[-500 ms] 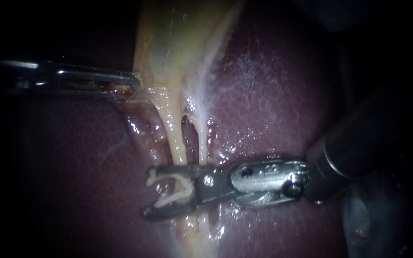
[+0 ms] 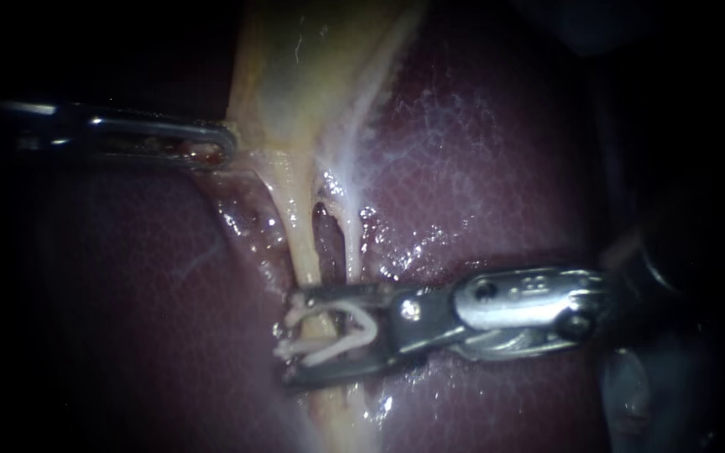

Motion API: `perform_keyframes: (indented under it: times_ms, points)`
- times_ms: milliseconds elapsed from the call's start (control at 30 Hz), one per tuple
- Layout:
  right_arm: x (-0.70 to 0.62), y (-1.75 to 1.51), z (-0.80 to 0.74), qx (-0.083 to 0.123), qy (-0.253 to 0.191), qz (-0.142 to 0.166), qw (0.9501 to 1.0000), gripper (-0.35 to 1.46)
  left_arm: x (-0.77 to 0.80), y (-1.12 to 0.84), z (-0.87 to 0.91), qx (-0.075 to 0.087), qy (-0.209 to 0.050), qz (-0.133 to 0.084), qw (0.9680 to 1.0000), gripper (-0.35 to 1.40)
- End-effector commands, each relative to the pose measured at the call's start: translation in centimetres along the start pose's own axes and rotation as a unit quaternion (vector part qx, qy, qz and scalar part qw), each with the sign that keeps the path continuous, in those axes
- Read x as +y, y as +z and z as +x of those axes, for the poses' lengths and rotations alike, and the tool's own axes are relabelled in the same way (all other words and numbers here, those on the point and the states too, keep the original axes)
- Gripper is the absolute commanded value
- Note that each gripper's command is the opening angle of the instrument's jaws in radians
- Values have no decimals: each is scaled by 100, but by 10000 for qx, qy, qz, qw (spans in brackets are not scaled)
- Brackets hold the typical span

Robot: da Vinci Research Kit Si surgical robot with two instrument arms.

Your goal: Clipping second clip left tube

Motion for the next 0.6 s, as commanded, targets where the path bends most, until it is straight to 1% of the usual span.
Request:
perform_keyframes:
  times_ms: [33,100,200,300,433,533,600]
  points:
    - [0,-6,0,4,-1,-11,10000,48,0,0,0,0,-8,9,10000,-35]
    - [0,-12,-3,3,57,-2,10000,48,0,-1,0,0,-8,9,10000,-35]
    - [3,-15,-11,-2,131,-4,9999,48,0,-1,0,0,-8,10,10000,-35]
    - [12,-12,-22,-7,228,-13,9997,48,0,-1,0,0,-8,10,10000,-35]
    - [28,-9,-42,-18,337,-29,9994,48,0,-2,1,-2,-7,-2,10000,-35]
    - [38,-7,-54,-38,434,-45,9990,48,0,-3,1,-2,-7,-2,10000,-35]
    - [44,-5,-60,-3,507,-15,9987,48,0,-3,1,-2,-7,-2,10000,-35]
